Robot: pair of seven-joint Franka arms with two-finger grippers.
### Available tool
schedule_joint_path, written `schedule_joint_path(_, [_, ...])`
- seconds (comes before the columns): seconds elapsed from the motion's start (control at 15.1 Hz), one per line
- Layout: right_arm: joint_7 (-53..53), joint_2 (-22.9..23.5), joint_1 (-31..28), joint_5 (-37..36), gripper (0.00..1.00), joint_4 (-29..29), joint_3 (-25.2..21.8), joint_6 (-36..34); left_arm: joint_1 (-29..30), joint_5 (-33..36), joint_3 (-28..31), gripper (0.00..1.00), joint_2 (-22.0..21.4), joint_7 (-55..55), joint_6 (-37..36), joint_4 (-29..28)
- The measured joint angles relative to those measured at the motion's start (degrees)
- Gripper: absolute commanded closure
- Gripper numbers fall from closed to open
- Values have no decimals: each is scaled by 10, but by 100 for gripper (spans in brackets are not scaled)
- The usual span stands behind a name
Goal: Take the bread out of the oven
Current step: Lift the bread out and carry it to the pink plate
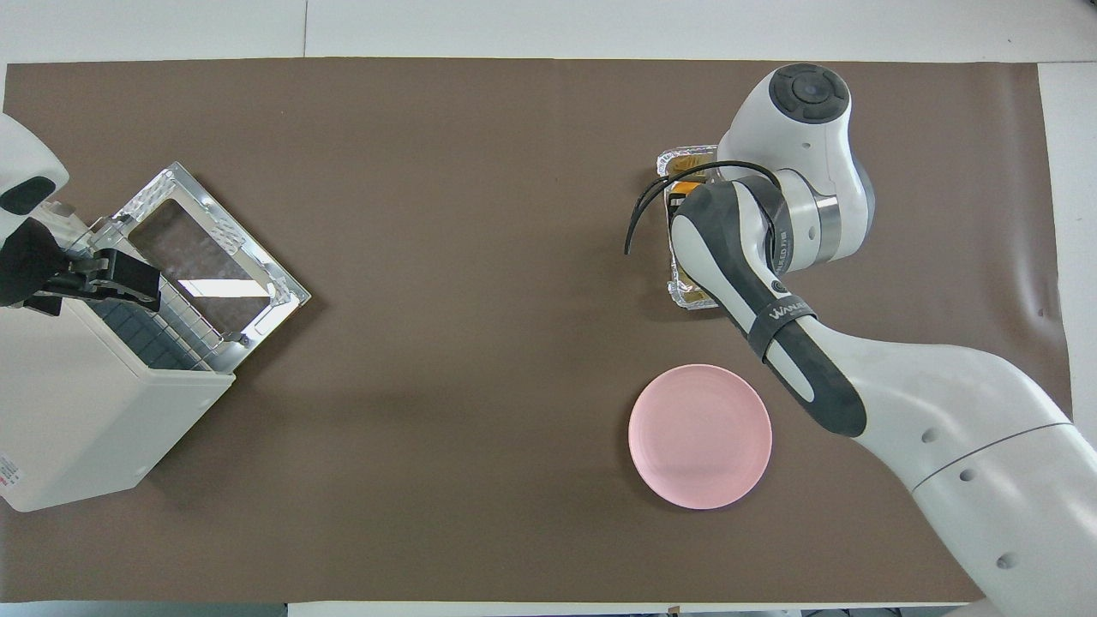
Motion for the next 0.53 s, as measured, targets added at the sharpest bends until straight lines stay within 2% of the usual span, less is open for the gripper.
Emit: schedule_joint_path(0.53, [0, -6, -3, -1, 100, 40, -2, -67, 0, 0, 0, 0, 0, 0, 0, 0])
